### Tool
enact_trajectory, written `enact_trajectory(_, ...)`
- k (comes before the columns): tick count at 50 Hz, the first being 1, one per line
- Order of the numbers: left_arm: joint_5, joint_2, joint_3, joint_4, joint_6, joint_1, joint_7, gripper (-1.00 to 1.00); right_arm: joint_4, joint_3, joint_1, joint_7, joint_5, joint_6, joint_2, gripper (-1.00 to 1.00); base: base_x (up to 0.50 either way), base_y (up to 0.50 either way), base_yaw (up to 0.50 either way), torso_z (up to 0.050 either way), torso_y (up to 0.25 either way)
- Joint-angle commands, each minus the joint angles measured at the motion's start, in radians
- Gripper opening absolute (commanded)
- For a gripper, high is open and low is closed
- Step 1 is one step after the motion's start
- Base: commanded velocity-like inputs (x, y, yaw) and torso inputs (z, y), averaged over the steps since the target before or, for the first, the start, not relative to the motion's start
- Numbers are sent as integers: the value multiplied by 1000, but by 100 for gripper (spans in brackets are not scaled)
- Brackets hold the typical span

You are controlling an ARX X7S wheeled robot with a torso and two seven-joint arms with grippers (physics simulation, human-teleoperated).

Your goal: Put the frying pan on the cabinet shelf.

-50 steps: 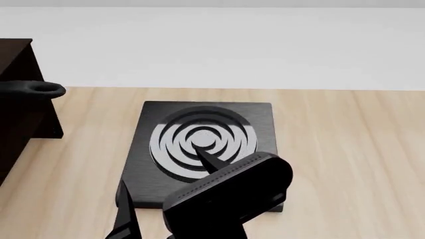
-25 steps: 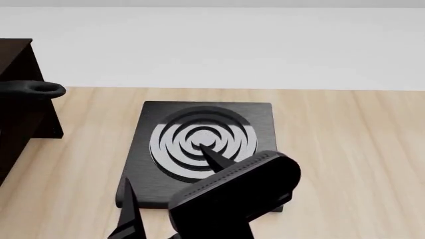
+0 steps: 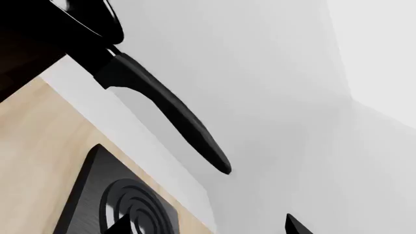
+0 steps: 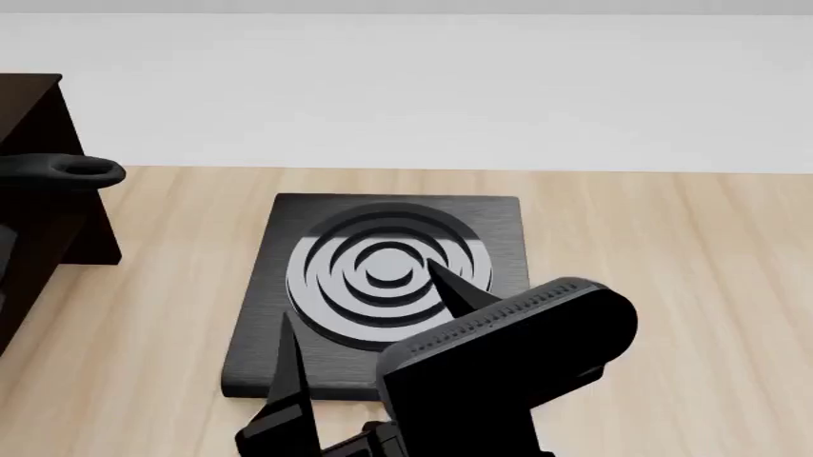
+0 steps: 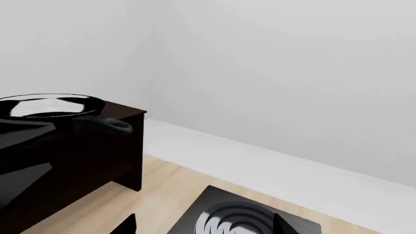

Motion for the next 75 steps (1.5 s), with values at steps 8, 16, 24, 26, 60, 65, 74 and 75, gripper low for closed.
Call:
enact_trajectory(8, 210, -77, 101, 203, -18, 48, 98, 100, 38, 47, -10, 5, -10, -57, 29, 100, 0, 3, -3, 0, 0)
enact_trajectory(16, 579, -142, 259, 307, 75, 74, 243, 100, 69, 44, -48, 0, -93, -121, 21, 100, 0, 4, -3, 0, 0)
enact_trajectory(24, 585, -148, 282, 334, 72, 63, 237, 100, 126, 36, -114, -37, -159, -198, 13, 100, 0, 2, -2, 0, 0)
enact_trajectory(26, 674, -157, 317, 340, 101, 65, 242, 100, 132, 31, -126, -36, -182, -205, 21, 100, 0, 5, -4, 0, 0)
enact_trajectory(60, 927, -246, 522, 474, 4, -28, 157, 100, 169, 81, -182, -35, -190, -281, 30, 100, 0, 3, -3, 0, 0)
enact_trajectory(65, 924, -230, 517, 444, 3, -28, 144, 100, 180, 86, -195, -44, -199, -298, 36, 100, 0, 4, -4, 0, 0)
enact_trajectory(74, 855, -189, 473, 426, -43, -43, 102, 100, 186, 94, -205, -26, -272, -357, 30, 100, 0, 3, -3, 0, 0)
enact_trajectory(75, 827, -178, 452, 421, -54, -46, 93, 100, 187, 109, -209, -16, -286, -381, 22, 100, 0, 0, 0, 0, 0)
